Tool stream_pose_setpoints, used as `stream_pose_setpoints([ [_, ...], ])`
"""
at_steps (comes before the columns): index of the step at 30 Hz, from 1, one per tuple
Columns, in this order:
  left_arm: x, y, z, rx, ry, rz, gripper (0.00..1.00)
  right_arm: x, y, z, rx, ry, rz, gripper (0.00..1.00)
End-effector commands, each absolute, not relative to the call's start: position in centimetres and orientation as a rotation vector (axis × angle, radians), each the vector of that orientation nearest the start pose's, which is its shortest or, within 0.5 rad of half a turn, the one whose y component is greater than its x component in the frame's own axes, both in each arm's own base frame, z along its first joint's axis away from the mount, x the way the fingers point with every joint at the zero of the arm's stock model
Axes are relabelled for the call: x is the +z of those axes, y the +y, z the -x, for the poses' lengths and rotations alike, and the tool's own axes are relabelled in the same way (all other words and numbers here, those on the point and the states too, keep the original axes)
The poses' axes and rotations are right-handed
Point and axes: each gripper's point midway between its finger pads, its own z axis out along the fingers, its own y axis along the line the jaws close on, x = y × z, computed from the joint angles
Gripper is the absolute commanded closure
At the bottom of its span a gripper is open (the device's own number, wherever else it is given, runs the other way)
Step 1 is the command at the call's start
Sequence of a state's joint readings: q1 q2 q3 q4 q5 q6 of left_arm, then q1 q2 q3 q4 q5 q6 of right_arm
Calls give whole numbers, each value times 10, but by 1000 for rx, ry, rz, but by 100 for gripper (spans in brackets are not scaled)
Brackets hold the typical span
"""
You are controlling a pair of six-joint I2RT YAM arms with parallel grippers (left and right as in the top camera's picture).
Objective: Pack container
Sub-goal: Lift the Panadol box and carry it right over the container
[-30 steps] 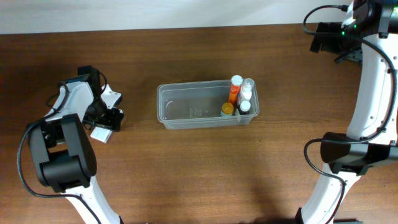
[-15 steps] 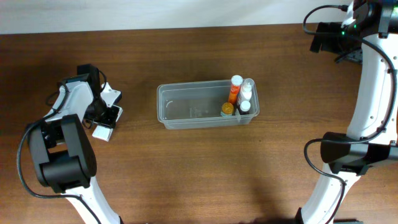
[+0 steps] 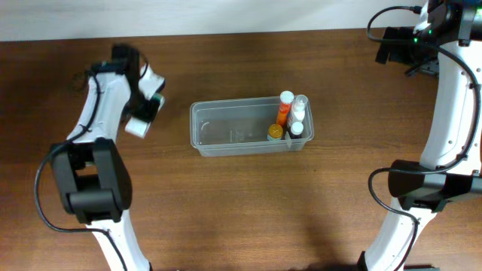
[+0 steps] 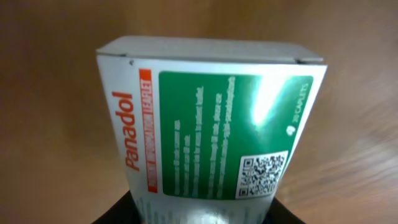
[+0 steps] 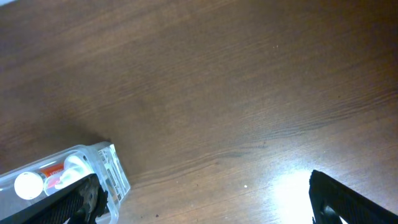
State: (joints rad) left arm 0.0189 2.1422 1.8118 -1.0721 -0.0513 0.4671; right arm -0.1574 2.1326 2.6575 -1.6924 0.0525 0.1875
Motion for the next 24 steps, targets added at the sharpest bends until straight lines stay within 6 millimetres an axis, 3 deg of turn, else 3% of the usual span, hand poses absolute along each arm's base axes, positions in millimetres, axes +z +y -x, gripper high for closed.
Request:
stream_pose_setpoints([
  [1, 116, -12, -481, 127, 2789, -699, 60, 293, -79, -431, -67, 2672, -495, 2],
  [5, 158, -42, -489, 127, 2706, -764, 60, 293, -79, -431, -67, 2672, -496, 1],
  [9, 185, -84, -474, 104, 2654, -938, 59, 293, -79, -431, -67, 2672, -496, 2],
  [18, 182, -176, -426, 48, 2495, -1469, 59, 293, -79, -431, -67, 2672, -496, 2],
  [24, 181, -204, -417, 52, 2385, -1622, 59, 293, -79, -431, -67, 2672, -496, 2],
])
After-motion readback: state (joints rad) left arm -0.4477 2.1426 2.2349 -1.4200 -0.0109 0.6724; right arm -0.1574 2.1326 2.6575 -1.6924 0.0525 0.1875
